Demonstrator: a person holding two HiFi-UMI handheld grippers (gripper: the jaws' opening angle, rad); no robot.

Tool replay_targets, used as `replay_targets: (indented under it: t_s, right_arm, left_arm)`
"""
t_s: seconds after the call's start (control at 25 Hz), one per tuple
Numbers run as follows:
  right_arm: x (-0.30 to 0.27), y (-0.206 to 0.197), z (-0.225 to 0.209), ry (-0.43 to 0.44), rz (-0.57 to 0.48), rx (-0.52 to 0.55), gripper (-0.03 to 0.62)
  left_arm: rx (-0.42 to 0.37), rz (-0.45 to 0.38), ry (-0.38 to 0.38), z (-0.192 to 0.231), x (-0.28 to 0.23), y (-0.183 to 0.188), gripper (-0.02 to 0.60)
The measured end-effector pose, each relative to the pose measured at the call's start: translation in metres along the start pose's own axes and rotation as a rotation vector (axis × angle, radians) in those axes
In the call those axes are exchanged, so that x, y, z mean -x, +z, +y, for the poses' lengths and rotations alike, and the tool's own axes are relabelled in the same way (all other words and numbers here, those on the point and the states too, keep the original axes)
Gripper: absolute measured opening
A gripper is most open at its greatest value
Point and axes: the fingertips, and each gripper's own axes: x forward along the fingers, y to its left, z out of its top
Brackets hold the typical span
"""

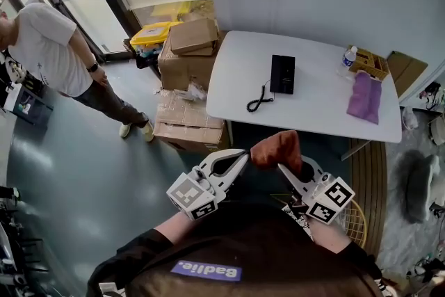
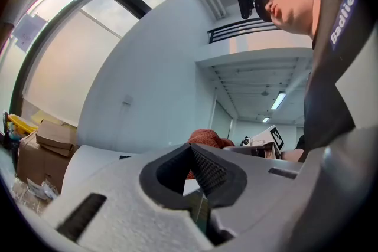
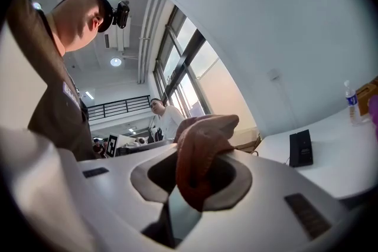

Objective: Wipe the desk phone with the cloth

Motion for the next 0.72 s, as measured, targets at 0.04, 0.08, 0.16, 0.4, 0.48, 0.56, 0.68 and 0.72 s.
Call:
replay_targets:
  t_s: [0.04, 0.08, 0.16, 0.4, 0.48, 0.56, 0.68, 0.72]
  right_arm:
    - [-0.005, 0.002, -0.002, 0.003, 0.0, 0.001, 0.094]
    - [-0.011, 0.004, -0.004, 0.004, -0.001, 0.003, 0.094]
    - [-0.022, 0.008, -0.008, 0.002, 0.0, 0.009, 0.094]
    - [-0.057, 0.016, -0.034, -0.039, 0.013, 0.015, 0.094]
    - [-0.07, 0.02, -0.047, -0.06, 0.013, 0.013, 0.094]
    - [-0.085, 0.026, -0.058, -0.077, 0.01, 0.013, 0.094]
    - [-0.107, 0.033, -0.072, -0.1, 0.01, 0.019, 0.094]
    - [-0.115, 0.035, -0.076, -0.108, 0.011, 0.019, 0.094]
  left_arm:
    - [0.001, -0.004, 0.003, 0.006, -0.001, 0.002, 0.006]
    - [0.002, -0.008, 0.006, 0.012, -0.002, 0.004, 0.006]
    - [0.002, -0.013, 0.005, 0.024, -0.005, 0.008, 0.006]
    - [0.004, -0.014, -0.035, 0.066, -0.023, 0.017, 0.006]
    - [0.005, -0.011, -0.052, 0.082, -0.031, 0.02, 0.006]
    - [0.003, -0.011, -0.072, 0.099, -0.04, 0.025, 0.006]
    - [0.002, -0.007, -0.108, 0.122, -0.052, 0.035, 0.006]
    - [0.003, -0.005, -0.12, 0.129, -0.055, 0.038, 0.006]
